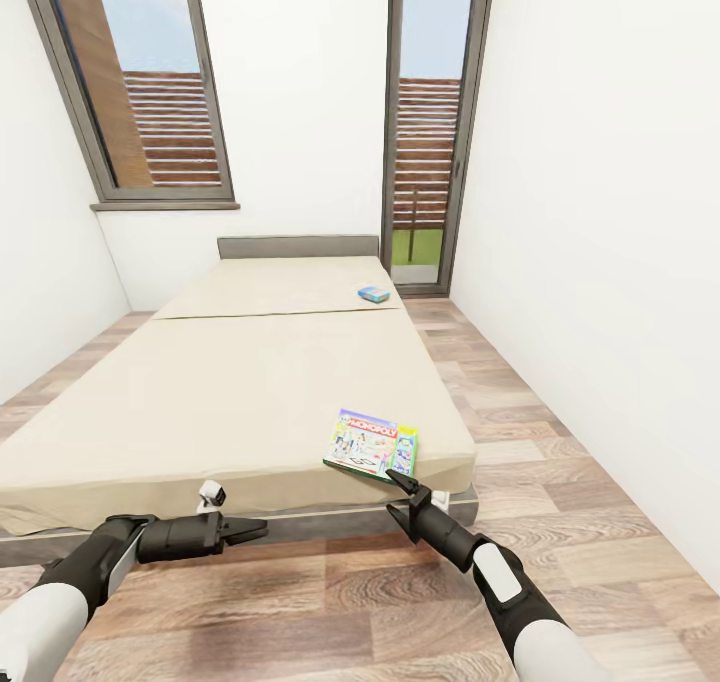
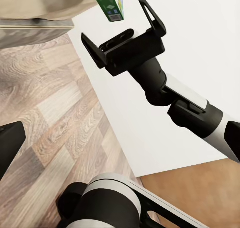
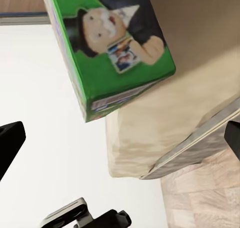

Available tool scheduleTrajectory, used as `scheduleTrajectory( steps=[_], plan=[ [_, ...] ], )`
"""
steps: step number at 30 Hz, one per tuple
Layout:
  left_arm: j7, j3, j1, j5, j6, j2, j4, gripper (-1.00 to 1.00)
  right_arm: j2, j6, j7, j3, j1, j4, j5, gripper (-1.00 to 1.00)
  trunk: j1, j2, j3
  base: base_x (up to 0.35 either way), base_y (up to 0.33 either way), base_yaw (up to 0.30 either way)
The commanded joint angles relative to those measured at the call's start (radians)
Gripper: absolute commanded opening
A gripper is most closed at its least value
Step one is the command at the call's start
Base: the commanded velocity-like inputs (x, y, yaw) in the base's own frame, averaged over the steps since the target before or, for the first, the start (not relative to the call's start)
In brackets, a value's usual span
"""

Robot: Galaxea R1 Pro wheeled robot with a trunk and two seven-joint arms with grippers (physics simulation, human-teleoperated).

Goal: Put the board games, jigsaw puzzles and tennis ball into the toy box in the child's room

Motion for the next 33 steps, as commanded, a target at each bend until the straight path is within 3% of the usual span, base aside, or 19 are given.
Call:
scheduleTrajectory(
  steps=[1,18,33],
  plan=[
    [-0.003,-0.004,0.0,0.004,0.011,0.001,0.0,1.0,0.001,0.007,0.001,-0.006,-0.001,-0.001,-0.001,1.0,0.0,0.0,-0.001,0.0,0.0,0.0],
    [-0.003,-0.004,0.0,0.004,0.011,0.0,0.0,1.0,0.001,0.007,0.073,-0.003,-0.001,-0.008,0.005,1.0,0.0,0.0,-0.001,0.0,0.0,0.0],
    [-0.003,-0.004,0.0,0.004,0.009,0.0,0.0,1.0,-0.001,0.006,0.094,0.038,-0.001,-0.007,0.007,1.0,0.0,0.0,-0.001,0.0,0.0,0.0]
  ],
)
